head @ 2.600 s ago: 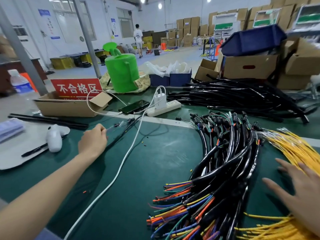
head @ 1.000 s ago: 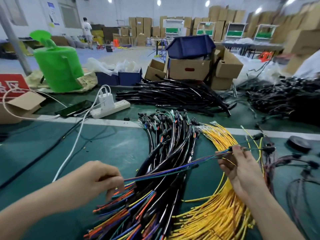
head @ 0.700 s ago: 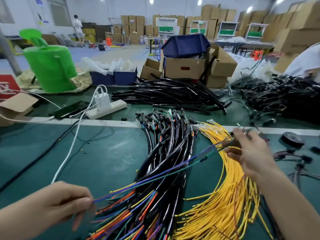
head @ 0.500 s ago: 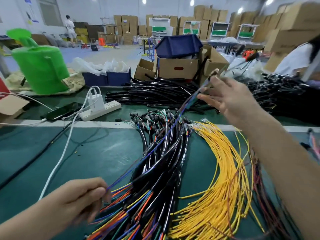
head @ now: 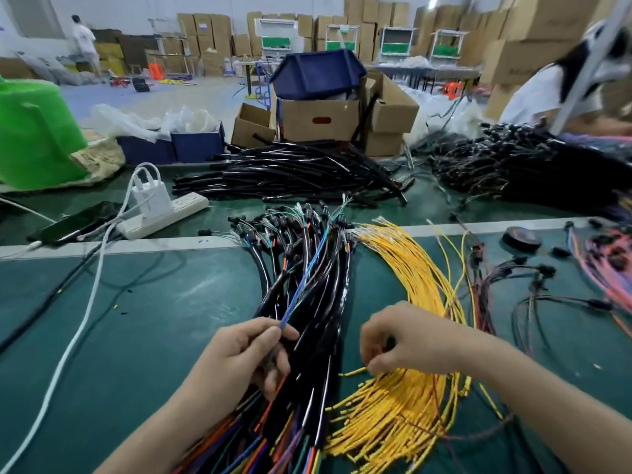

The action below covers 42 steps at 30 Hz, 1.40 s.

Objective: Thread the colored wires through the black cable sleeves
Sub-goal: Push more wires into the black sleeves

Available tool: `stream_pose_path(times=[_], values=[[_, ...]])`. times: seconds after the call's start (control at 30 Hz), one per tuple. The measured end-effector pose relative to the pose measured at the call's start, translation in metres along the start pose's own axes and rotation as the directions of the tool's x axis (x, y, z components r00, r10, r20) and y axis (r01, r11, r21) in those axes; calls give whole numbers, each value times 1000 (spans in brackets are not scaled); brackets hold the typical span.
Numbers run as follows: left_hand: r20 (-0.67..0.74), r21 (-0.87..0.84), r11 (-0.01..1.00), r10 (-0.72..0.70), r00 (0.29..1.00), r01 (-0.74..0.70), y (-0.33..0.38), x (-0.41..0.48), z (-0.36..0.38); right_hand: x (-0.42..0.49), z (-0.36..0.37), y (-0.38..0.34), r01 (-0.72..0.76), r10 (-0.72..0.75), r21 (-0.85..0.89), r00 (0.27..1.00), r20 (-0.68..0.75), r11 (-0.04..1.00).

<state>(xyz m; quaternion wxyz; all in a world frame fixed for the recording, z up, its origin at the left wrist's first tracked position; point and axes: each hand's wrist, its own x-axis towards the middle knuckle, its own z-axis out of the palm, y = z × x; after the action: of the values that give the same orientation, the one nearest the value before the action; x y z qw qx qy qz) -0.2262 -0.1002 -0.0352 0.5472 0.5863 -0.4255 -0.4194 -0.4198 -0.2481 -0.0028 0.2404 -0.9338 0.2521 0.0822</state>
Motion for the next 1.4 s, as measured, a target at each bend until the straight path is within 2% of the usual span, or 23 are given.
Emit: stream_pose_path(times=[0.13,0.2,0.27,0.33,0.43,0.53,0.73,0.83,0.9,0.97,1.0,1.07,1.1,1.13,1.17,1.2,1.27,1.3,1.33,1.4], values=[[-14,-42,999,-12,1000,12,-4,-2,1,-8,12,-2,35,-36,-108,999,0,993],[-34,-74,997,-21,999,18,-3,0,2,-11,9,-8,58,-58,10,998,-36,998],[-31,-89,996,-25,999,22,-2,2,2,-14,-1,-22,147,-113,226,981,-160,963],[-13,-92,995,-34,999,33,-1,3,1,-13,-7,-37,257,-181,296,948,-261,920],[61,-88,994,-60,996,65,-1,2,-1,0,0,-59,353,-314,94,905,-286,931],[155,-96,986,-119,981,135,0,0,-6,16,6,-66,330,-347,-107,886,-307,938],[188,-78,980,-164,968,181,1,-4,-21,34,13,-74,352,-367,-113,839,-401,929],[244,-148,957,-208,947,248,1,-3,-30,26,7,-65,369,-382,-116,822,-422,922],[264,-237,928,-224,938,288,2,-1,-31,9,-5,-47,356,-351,-90,789,-504,930],[260,-319,898,-223,940,301,-3,2,-31,-8,-19,-16,276,-287,-110,760,-583,955],[258,-351,885,-222,940,305,-6,4,-31,-16,-25,2,180,-213,-115,778,-592,977],[262,-395,864,-219,940,312,-14,7,-32,-28,-34,46,-152,79,-74,803,-591,986],[271,-404,859,-216,938,314,-19,9,-34,-34,-36,70,-331,264,-4,762,-592,944],[284,-401,858,-216,934,320,-23,11,-35,-39,-36,93,-474,443,112,680,-584,874],[308,-400,856,-211,928,327,-27,13,-37,-43,-34,112,-556,595,262,584,-552,789],[335,-404,852,-200,921,333,-31,15,-38,-44,-30,129,-570,709,428,499,-498,701],[374,-437,827,-190,908,353,-37,19,-41,-42,-25,152,-434,838,725,384,-388,535],[387,-450,815,-189,903,364,-40,21,-43,-40,-23,159,-356,872,808,331,-361,470],[403,-457,808,-184,897,372,-43,22,-45,-37,-24,165,-312,890,843,278,-361,439],[453,-471,791,-162,877,390,-46,24,-47,-31,-32,173,-386,877,788,173,-449,480]])
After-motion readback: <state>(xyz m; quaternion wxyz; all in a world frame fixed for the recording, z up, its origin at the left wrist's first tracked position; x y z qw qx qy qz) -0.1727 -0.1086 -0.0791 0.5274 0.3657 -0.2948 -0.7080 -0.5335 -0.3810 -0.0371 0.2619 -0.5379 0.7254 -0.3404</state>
